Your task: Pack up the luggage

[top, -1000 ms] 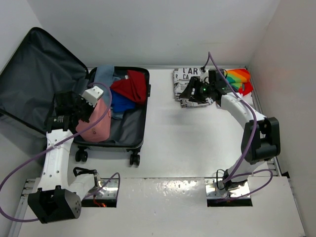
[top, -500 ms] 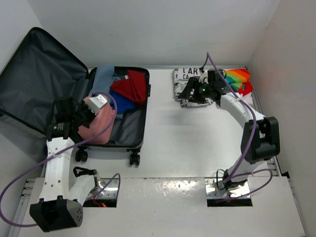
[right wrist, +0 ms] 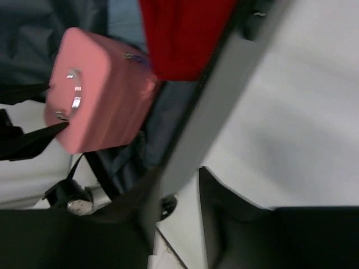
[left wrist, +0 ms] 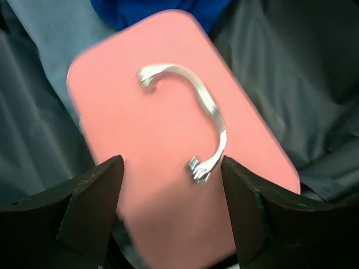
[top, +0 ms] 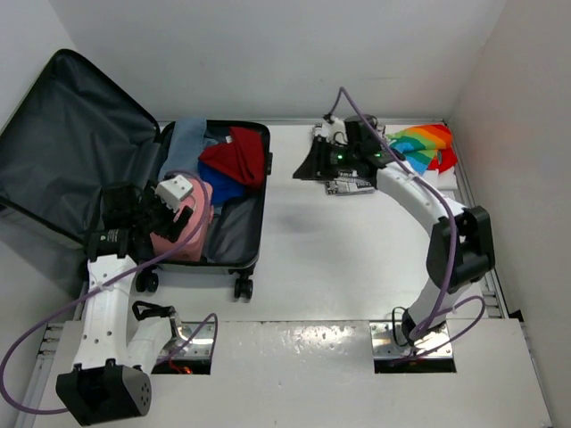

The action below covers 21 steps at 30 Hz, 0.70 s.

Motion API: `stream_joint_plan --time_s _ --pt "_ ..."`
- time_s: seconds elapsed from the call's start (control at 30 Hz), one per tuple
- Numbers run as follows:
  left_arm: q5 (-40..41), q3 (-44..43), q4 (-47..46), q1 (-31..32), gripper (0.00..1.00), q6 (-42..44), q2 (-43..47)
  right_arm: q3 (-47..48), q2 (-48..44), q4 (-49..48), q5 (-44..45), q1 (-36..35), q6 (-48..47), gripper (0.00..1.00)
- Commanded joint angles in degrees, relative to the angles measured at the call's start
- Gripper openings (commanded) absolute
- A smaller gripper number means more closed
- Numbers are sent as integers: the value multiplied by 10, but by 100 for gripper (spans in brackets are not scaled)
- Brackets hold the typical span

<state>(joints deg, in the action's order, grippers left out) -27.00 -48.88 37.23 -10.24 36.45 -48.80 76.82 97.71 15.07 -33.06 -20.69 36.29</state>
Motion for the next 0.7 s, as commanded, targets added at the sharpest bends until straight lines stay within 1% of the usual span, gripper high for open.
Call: stream_joint_plan --time_s 0.0,0.03,0.07,0.1,0.17,0.2,0.23,0.27,0.3,0.33,0.4,0.47,0.53,0.6,0.67 --pt "-4 -30 50 -11 76 -78 26 40 26 -52 -8 -55 59 25" --pt "-4 -64 50 -11 78 -101 26 50 35 -69 17 -85 79 21" --pt "-4 -64 50 -11 78 -125 26 56 42 -72 26 -95 88 17" --pt "-4 -101 56 -18 78 -169 26 62 50 -76 37 -105 107 15" --pt "2 -136 56 -23 78 -203 20 89 90 -74 48 -130 122 13" --pt "2 -160 56 -23 78 -231 20 108 99 -72 55 -144 143 12" --pt "7 -169 56 -29 78 -243 20 132 127 -64 55 -155 158 12" --pt "20 -176 62 -29 78 -253 15 142 153 -56 57 -160 168 8" --pt "29 -177 62 -29 78 -262 15 164 172 -24 88 -172 180 6" --pt "37 -183 62 -29 78 -267 10 167 188 -20 94 -177 197 4" --pt "64 -177 62 -29 76 -267 10 170 201 -15 120 -192 198 3" --pt "85 -161 62 -29 75 -272 -1 172 215 -16 125 -202 199 3" --pt "101 -146 50 -29 70 -289 -8 184 231 -16 127 -217 208 3" --pt "147 -135 40 -29 65 -306 -16 204 248 -12 127 -232 214 3" --pt "168 -118 18 -40 64 -319 -21 211 265 -21 124 -240 221 3"
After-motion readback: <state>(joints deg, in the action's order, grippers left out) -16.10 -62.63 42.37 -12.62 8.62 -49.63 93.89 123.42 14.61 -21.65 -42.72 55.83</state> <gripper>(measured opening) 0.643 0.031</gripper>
